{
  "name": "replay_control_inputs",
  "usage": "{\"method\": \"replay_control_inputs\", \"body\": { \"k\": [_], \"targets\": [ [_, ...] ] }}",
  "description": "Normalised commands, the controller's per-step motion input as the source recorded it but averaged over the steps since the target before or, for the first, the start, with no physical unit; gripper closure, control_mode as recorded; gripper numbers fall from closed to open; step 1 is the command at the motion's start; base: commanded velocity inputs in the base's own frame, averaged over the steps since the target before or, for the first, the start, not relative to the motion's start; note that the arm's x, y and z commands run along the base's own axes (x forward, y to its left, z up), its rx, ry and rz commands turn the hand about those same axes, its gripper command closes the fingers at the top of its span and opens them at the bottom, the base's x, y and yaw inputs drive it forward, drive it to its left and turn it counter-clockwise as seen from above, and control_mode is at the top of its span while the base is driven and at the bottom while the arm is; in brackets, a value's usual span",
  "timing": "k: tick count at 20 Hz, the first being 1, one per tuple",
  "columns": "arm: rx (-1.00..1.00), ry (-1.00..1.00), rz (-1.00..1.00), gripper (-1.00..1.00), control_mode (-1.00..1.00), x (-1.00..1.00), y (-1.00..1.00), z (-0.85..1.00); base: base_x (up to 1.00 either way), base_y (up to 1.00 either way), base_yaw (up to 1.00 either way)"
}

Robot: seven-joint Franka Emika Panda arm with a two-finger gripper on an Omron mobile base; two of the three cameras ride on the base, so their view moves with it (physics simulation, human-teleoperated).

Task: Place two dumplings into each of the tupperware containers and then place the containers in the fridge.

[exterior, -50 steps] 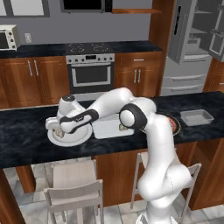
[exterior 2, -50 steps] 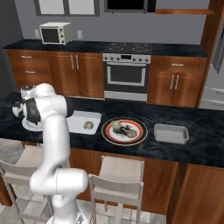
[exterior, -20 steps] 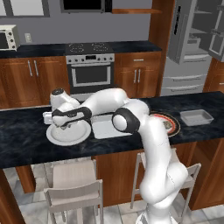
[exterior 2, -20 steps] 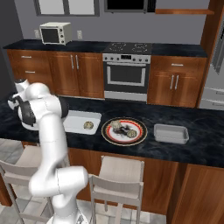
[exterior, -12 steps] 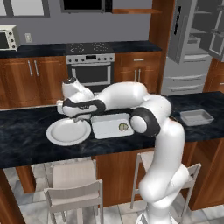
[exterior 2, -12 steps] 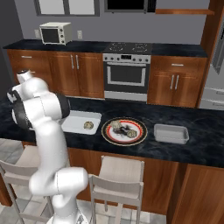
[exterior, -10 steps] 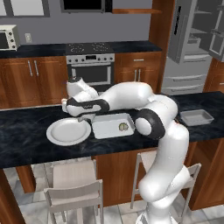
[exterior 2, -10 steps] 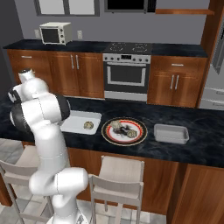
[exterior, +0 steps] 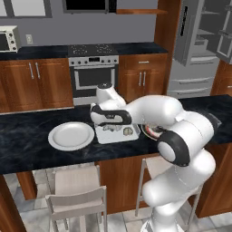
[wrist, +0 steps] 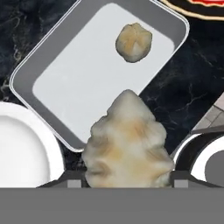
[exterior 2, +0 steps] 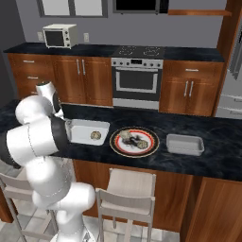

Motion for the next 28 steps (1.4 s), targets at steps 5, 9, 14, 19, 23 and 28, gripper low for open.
{"method": "replay_control_inputs", "body": {
  "k": [5, 9, 14, 19, 23, 28],
  "targets": [
    [0.02, 0.06, -0.14, 1.0, -1.0, 0.58, -0.76, -0.01, 0.0, 0.0, 0.0],
    [0.0, 0.04, -0.05, 1.0, -1.0, 0.91, -0.1, -0.17, 0.0, 0.0, 0.0],
    [-0.03, 0.02, -0.03, 1.0, -1.0, 0.5, 0.18, -0.4, 0.0, 0.0, 0.0],
    [-0.06, 0.0, -0.06, 1.0, -1.0, 0.15, 0.13, -0.75, 0.0, 0.0, 0.0],
    [0.0, 0.0, -0.08, 1.0, -1.0, 0.14, 0.0, -0.37, 0.0, 0.0, 0.0],
    [0.0, 0.0, -0.07, 1.0, -1.0, 0.24, 0.0, -0.05, 0.0, 0.0, 0.0]
  ]
}}
